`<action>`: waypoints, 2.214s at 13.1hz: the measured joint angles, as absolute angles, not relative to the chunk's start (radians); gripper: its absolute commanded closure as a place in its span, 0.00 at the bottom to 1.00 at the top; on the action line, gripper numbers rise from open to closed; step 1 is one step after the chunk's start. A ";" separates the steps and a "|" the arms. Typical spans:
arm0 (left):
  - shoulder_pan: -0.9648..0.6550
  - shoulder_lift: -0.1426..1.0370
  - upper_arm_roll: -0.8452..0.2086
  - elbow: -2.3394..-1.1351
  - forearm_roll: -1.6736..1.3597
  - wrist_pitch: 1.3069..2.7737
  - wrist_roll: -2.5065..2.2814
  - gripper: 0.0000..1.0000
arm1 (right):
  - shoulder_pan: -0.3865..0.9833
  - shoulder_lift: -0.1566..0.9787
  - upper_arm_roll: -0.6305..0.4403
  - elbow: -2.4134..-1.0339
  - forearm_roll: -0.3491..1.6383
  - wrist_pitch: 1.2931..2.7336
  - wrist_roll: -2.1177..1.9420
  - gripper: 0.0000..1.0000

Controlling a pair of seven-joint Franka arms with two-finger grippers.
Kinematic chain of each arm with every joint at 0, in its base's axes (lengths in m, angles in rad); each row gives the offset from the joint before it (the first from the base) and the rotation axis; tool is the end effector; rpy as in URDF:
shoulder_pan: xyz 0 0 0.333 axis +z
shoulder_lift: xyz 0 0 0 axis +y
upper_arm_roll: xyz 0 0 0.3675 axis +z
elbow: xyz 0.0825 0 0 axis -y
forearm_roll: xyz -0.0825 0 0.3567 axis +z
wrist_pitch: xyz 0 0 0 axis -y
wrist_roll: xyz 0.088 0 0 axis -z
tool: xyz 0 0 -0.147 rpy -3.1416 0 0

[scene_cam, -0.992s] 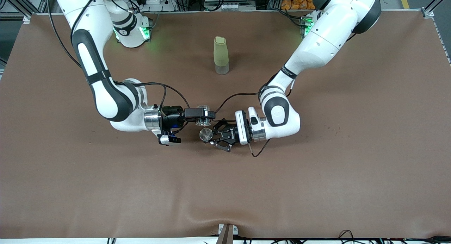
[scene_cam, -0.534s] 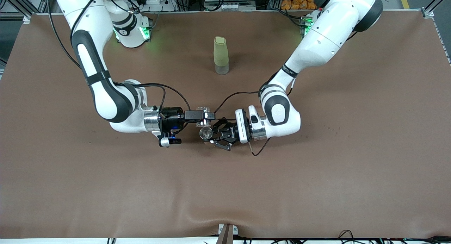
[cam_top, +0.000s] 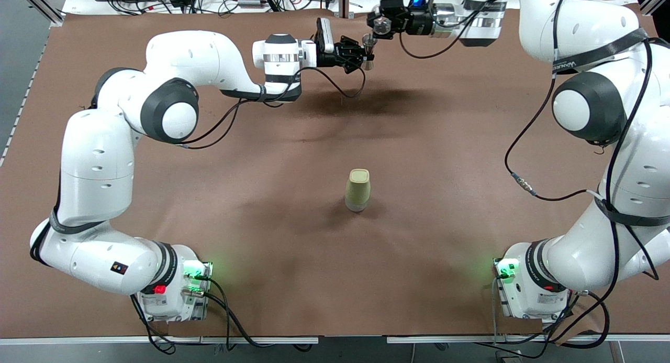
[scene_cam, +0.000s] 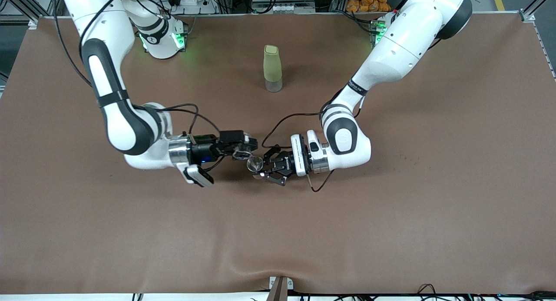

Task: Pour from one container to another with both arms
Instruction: 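Lower the beaker with the right gripper while the left gripper lowers the jigger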

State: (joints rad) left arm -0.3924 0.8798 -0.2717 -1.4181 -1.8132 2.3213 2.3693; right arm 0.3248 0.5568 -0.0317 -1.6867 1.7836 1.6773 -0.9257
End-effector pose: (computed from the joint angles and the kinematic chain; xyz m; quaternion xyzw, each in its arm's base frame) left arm 0.6310 -0.4787 0.2533 0.5769 -0.4957 0.4818 0.4351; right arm 0.6232 0.3324 0.3999 -0.6691 -0.1067 -0.0563 0.7333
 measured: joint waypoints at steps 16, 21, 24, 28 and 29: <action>0.187 0.929 -0.248 -1.592 -1.266 1.688 2.538 1.00 | 0.102 0.568 -0.385 -1.683 1.259 1.248 -2.046 1.00; 0.340 0.965 -0.247 -1.604 -1.078 1.618 2.541 1.00 | -0.021 0.645 -0.387 -1.689 1.189 1.226 -2.356 1.00; 0.396 0.965 -0.247 -1.603 -1.006 1.617 2.537 1.00 | -0.055 0.709 -0.387 -1.688 1.189 1.226 -2.503 1.00; 0.428 0.965 -0.247 -1.598 -0.962 1.600 2.528 1.00 | -0.089 0.773 -0.387 -1.687 1.193 1.232 -2.598 1.00; 0.434 0.965 -0.247 -1.598 -0.960 1.585 2.519 1.00 | -0.092 0.795 -0.387 -1.687 1.201 1.234 -2.622 1.00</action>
State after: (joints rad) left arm 0.4340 0.9650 -0.2473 -1.5982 -0.9603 1.5855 2.5189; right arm -0.0924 0.7949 -0.3865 -1.6874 1.2007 1.2336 -2.6216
